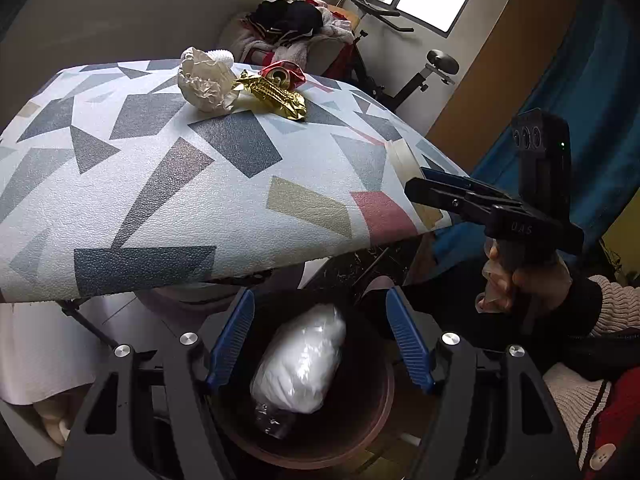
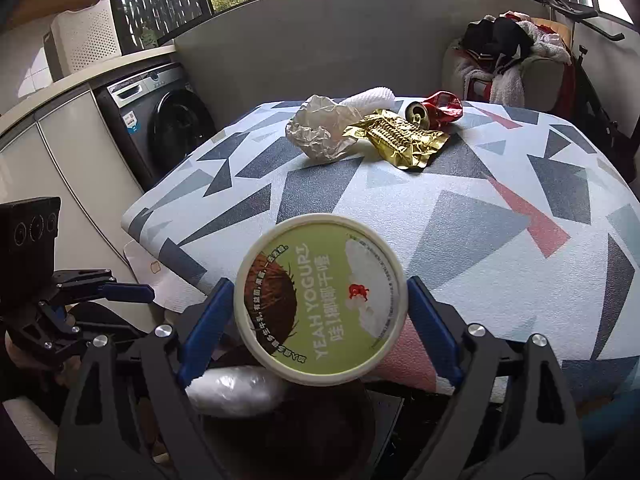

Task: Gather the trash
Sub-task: 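Carry the white bag and yogurt cup over the bin and open both grippers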

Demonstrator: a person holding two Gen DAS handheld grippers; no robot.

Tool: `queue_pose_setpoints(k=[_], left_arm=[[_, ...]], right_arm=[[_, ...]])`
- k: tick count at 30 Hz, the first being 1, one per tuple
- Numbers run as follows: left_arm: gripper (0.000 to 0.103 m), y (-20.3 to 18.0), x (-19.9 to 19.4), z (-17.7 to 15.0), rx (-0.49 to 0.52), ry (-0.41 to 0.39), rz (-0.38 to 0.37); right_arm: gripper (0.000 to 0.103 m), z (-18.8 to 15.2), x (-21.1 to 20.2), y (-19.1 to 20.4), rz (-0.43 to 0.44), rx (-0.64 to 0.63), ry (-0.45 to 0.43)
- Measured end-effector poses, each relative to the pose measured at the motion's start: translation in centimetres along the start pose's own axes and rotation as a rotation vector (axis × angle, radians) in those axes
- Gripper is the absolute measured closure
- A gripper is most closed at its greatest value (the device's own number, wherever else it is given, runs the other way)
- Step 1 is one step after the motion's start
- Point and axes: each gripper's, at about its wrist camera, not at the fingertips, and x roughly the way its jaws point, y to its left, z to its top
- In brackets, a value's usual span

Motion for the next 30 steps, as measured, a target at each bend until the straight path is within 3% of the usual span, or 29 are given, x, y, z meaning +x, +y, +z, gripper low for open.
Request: queue_pose_setpoints(k=[6,14,30], left_arm=[[0.025,1.0,-1.7,0.3,0.011,-0.047,0.076],[0.018,1.4,-2.7,-1.4,0.074,-0.06,0.154],[0.015,3.2,-1.9,-2.0,-0.007,-0.065,0.183]], right_arm=[[0.018,-1.3,0.5,1.0,-0.008,-0.074,0.044],[0.018,-3.4,1.6,2.6,0.005,-0.147,0.116],[0.018,-5.6,4.8,6.3,0.035,-0.317,0.244]])
